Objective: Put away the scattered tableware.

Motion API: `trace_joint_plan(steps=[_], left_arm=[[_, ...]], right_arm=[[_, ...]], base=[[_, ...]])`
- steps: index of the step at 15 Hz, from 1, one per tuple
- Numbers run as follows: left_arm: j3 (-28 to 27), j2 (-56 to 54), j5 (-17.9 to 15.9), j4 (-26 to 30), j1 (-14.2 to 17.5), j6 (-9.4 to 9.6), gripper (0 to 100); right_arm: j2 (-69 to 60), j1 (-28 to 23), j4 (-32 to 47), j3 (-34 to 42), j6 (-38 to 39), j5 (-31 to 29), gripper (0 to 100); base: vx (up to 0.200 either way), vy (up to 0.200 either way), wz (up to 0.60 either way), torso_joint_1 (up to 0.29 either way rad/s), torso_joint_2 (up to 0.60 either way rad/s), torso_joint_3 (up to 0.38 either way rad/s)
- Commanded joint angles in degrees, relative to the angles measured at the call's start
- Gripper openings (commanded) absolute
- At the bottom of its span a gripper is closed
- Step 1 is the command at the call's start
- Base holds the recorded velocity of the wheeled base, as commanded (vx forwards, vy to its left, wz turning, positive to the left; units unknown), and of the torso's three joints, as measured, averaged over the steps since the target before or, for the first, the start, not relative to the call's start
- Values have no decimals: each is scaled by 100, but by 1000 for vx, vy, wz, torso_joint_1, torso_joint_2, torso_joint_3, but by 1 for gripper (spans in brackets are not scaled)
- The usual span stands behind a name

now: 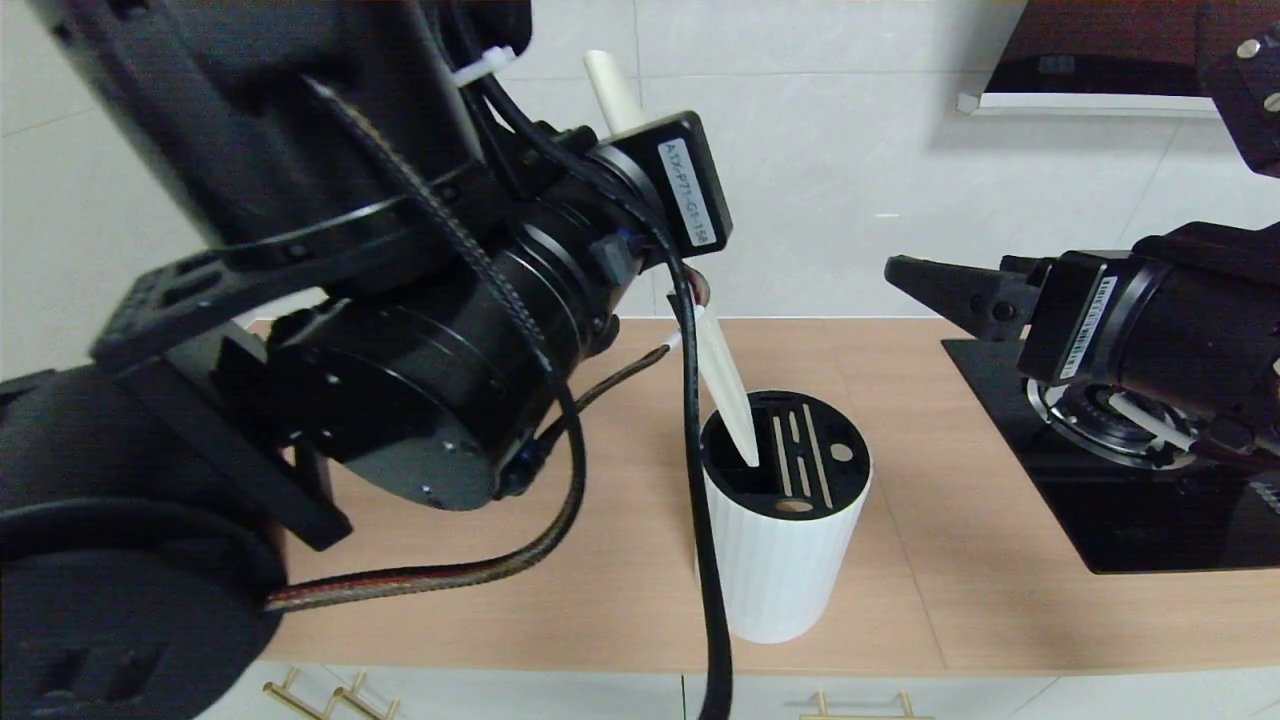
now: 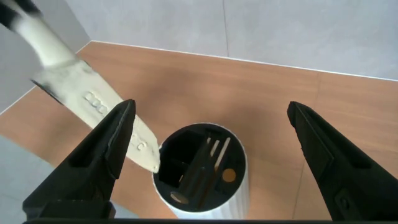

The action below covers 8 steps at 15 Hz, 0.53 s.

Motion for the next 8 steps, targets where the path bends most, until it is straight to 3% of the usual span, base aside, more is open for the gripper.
trace_joint_plan(steps=[1, 5, 8], left_arm=[[4, 196, 23, -51, -44, 25, 0], [109, 204, 58, -77, -52, 210, 0], [109, 292, 58, -86, -70, 201, 0]], right_arm=[[34, -16, -1, 7, 1, -4, 100], [60, -25, -1, 16, 1, 5, 100], [60, -25, -1, 24, 1, 5, 100]], base=[[0, 0, 0, 0, 0, 0], [0, 0, 0, 0, 0, 0], [0, 0, 0, 0, 0, 0]])
